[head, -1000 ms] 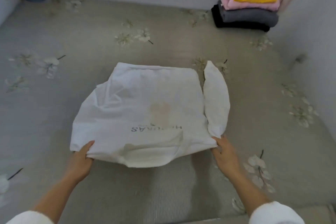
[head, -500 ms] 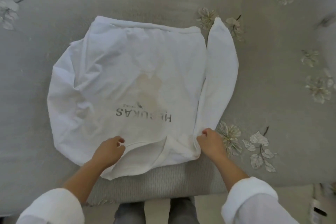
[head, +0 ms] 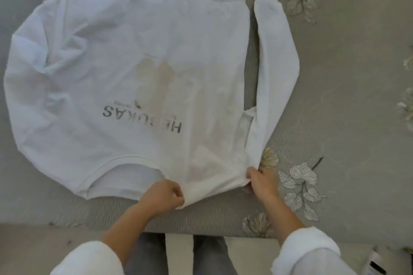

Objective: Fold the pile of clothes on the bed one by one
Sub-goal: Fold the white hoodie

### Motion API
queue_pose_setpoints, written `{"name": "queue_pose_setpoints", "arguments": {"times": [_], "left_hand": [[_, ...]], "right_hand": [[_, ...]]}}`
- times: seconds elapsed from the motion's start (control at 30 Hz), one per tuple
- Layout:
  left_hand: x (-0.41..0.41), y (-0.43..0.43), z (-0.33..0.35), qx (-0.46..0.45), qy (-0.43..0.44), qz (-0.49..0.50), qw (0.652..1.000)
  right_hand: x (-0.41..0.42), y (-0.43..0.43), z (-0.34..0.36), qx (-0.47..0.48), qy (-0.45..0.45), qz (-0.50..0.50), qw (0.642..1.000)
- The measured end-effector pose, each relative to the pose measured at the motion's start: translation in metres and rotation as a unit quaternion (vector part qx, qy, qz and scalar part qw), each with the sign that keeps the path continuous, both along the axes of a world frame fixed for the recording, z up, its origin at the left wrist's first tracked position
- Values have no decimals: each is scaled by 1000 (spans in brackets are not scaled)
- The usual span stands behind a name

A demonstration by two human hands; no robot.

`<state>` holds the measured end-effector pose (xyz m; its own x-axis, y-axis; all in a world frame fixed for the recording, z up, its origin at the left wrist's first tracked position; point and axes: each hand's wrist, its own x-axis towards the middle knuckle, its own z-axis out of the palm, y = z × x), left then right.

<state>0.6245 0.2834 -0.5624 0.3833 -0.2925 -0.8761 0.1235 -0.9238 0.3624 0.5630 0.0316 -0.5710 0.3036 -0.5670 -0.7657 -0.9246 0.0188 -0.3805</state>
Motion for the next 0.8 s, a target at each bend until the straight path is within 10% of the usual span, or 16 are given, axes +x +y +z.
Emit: {"name": "queue_pose_setpoints", "arguments": {"times": [0.2,0.3,0.43,0.7,0.8], "left_hand": [[30,-45,18,148,121,-202,961],[52,-83,21,203,-71,-260,941],[63,-124,4,27,-309,-122,943],[25,-157,-54,49,-235,-184,953],[24,-159,-52,52,-222,-184,956]], "right_hand": [[6,-34,-1,78,1,71,994],[40,-52,2,-100,-93,77,988],[100,-70,-1,-302,-167,214,914],[146,-121,-23,-270,-95,346,893],[141,-133,-17,-261,-200,196,924]]}}
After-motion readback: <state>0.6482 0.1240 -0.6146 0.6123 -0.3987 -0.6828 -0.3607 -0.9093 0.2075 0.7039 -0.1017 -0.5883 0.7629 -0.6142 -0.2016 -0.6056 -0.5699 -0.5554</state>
